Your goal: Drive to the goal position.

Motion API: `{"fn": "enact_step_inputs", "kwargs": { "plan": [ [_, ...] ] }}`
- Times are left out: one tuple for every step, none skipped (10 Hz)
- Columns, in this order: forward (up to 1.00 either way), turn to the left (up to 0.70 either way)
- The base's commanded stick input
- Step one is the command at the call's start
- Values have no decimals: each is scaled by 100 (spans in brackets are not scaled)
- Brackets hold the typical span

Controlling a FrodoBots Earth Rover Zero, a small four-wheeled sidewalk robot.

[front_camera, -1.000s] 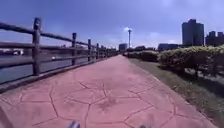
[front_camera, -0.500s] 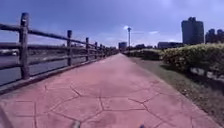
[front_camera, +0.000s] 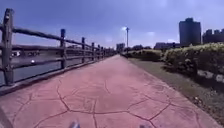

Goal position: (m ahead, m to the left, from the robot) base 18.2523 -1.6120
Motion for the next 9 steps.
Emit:
{"fn": "enact_step_inputs", "kwargs": {
  "plan": [
    [70,0],
    [70,0],
    [70,0],
    [70,0],
    [70,0],
    [70,0],
    [70,-30],
    [70,-35],
    [70,-35]
  ]
}}
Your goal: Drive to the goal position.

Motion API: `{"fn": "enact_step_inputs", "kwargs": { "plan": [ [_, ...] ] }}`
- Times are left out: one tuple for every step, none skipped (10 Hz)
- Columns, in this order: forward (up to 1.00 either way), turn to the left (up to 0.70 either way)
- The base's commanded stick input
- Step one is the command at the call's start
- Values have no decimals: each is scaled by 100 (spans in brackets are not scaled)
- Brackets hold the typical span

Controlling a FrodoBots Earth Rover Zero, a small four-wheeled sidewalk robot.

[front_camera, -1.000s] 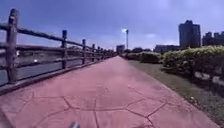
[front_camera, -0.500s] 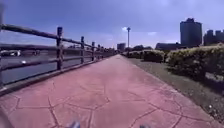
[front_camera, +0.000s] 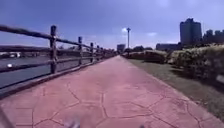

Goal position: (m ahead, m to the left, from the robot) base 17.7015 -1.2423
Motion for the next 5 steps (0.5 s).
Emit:
{"fn": "enact_step_inputs", "kwargs": {
  "plan": [
    [70,-35],
    [70,-35],
    [70,0],
    [70,0],
    [70,0]
  ]
}}
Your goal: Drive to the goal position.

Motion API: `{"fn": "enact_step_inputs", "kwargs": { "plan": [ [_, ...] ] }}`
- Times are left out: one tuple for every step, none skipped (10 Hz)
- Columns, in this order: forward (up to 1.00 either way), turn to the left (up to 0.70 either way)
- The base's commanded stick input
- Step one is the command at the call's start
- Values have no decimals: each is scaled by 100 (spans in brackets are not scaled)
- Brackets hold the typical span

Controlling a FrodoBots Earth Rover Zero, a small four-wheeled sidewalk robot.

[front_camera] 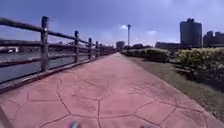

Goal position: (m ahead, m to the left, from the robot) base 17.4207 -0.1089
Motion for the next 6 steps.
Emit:
{"fn": "enact_step_inputs", "kwargs": {
  "plan": [
    [70,0],
    [70,0],
    [70,0],
    [70,0],
    [70,0],
    [70,0]
  ]
}}
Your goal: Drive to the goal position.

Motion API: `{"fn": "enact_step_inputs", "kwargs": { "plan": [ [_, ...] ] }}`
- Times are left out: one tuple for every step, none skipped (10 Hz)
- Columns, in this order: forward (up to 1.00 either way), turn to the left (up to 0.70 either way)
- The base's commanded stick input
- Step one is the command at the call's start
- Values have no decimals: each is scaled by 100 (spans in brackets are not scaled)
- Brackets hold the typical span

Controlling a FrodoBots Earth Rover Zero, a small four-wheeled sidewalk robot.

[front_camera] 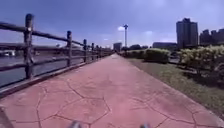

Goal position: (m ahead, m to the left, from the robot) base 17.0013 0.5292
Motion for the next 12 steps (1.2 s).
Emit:
{"fn": "enact_step_inputs", "kwargs": {
  "plan": [
    [70,0],
    [70,0],
    [70,0],
    [70,0],
    [70,0],
    [70,0],
    [70,0],
    [70,-15],
    [70,-35],
    [70,-35],
    [70,-35],
    [70,-22]
  ]
}}
